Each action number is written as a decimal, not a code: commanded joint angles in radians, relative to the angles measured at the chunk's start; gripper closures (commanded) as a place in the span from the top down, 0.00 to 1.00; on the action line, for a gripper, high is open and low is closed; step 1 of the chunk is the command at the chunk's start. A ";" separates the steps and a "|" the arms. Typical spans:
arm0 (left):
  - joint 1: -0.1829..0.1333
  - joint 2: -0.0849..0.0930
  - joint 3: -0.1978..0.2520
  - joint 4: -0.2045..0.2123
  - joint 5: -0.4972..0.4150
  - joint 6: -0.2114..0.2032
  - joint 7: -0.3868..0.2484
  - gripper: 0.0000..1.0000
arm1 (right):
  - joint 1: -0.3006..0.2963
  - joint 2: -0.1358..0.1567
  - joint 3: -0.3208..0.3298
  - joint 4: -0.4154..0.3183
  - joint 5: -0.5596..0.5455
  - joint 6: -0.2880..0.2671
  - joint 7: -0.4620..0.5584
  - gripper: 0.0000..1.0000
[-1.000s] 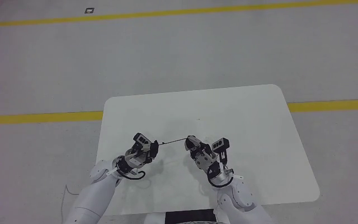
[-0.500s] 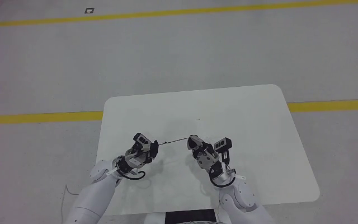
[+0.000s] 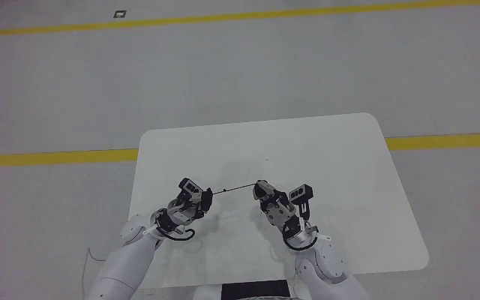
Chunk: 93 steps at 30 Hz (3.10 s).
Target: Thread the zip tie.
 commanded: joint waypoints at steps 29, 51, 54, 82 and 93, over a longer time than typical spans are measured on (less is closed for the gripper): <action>0.000 0.000 0.000 0.000 0.000 0.000 0.000 0.00 | -0.032 -0.003 0.034 -0.022 -0.002 0.000 -0.001 1.00; 0.000 0.000 0.000 0.000 0.000 0.000 0.000 0.00 | -0.130 0.005 0.199 -0.132 -0.011 0.000 0.001 1.00; 0.000 0.000 0.000 0.000 0.000 0.000 0.000 0.00 | -0.130 0.005 0.199 -0.132 -0.011 0.000 0.001 1.00; -0.039 0.034 -0.006 -0.188 0.067 0.021 0.000 0.00 | -0.121 -0.005 0.257 -0.182 -0.014 0.000 -0.005 1.00; -0.039 0.034 -0.006 -0.188 0.067 0.021 0.000 0.00 | -0.121 -0.005 0.257 -0.182 -0.014 0.000 -0.005 1.00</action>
